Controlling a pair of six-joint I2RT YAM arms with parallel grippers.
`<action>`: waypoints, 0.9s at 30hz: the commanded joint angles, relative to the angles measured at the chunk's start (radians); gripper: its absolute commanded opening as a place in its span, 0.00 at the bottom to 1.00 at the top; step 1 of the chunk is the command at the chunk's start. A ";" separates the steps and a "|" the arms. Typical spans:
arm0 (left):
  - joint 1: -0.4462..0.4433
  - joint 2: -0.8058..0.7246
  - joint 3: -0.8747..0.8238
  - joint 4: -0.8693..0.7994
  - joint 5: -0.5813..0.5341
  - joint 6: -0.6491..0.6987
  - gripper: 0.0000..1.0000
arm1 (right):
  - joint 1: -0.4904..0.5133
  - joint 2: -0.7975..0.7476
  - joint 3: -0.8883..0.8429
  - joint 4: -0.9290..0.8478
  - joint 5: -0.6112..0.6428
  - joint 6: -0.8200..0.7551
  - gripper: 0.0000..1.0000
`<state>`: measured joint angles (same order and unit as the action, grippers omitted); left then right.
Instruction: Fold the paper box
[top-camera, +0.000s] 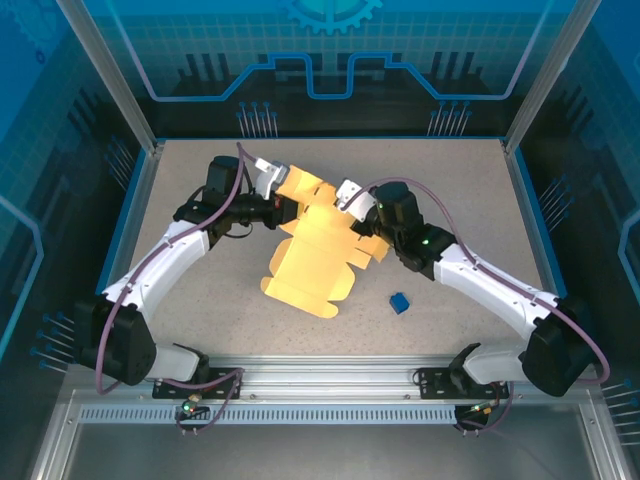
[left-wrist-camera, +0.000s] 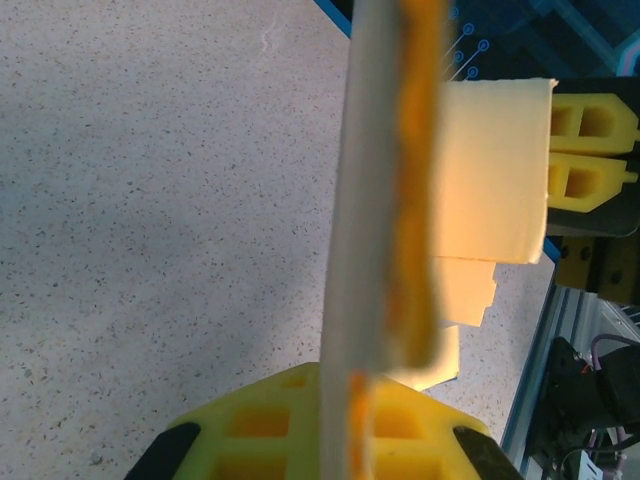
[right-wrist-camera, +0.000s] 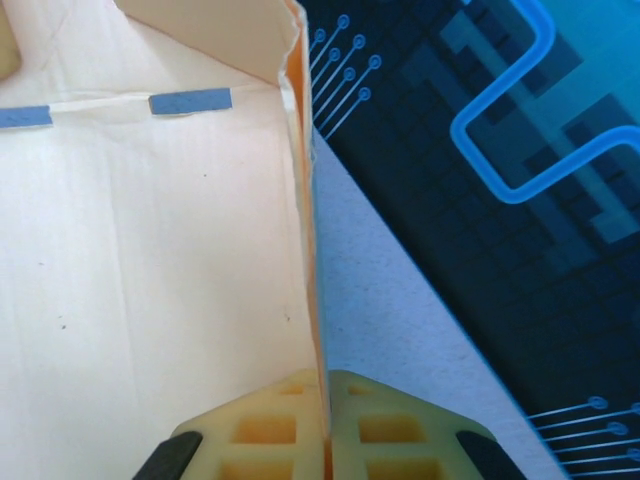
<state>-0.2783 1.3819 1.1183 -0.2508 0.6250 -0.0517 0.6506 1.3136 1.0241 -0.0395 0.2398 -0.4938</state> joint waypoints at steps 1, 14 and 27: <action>0.002 -0.005 -0.006 0.060 0.002 0.025 0.00 | -0.035 -0.017 0.042 -0.145 -0.117 0.108 0.08; 0.002 -0.029 -0.025 0.059 -0.004 0.035 0.00 | -0.094 0.025 0.122 -0.250 -0.231 0.189 0.08; 0.003 -0.017 -0.031 0.082 -0.015 -0.032 0.00 | 0.007 0.049 0.093 -0.178 0.079 0.116 0.08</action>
<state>-0.2825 1.3811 1.0901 -0.2375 0.6174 -0.0360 0.6323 1.3453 1.1225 -0.2222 0.1802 -0.3641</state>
